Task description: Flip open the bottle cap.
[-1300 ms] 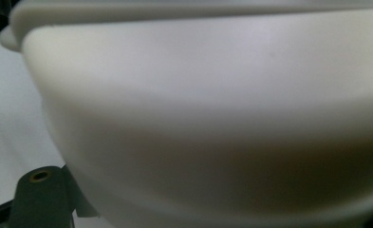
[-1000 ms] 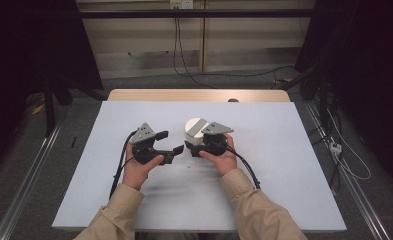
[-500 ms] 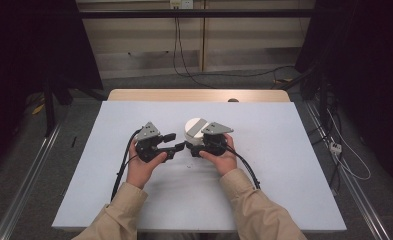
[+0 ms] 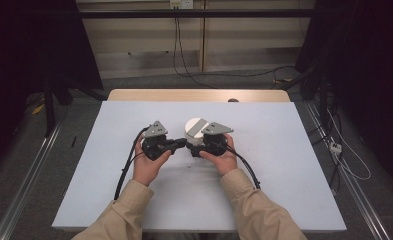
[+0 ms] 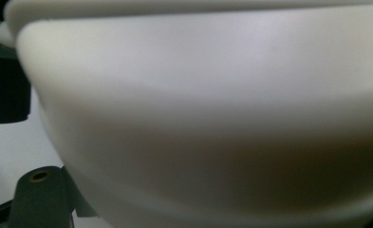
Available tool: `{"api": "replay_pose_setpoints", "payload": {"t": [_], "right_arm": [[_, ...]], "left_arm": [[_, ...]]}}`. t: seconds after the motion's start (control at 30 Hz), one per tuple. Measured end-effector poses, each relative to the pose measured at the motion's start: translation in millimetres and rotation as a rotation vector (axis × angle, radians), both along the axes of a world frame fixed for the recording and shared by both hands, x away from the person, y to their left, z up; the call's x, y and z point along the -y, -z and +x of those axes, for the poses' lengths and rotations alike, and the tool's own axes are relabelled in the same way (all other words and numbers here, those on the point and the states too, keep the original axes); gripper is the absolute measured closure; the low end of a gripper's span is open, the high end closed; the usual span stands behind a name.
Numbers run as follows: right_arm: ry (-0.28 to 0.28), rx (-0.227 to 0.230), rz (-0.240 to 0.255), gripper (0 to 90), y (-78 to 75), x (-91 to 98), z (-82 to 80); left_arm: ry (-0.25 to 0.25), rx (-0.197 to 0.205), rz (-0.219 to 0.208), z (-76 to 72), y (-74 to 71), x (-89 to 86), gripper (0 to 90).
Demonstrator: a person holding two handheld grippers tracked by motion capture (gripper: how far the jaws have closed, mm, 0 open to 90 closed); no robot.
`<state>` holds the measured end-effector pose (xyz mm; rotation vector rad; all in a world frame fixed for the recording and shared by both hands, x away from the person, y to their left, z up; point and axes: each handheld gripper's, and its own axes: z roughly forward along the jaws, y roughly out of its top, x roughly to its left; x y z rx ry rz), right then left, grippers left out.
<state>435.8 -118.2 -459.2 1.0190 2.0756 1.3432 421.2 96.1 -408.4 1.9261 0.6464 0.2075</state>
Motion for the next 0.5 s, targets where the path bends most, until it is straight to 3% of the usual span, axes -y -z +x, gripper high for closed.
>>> {"api": "replay_pose_setpoints", "payload": {"t": [0.5], "right_arm": [[-0.001,0.001,-0.002,18.8,0.5,0.3,0.2]], "left_arm": [[-0.018,0.012,0.021,1.6,-4.9,7.1,90.0]]}}
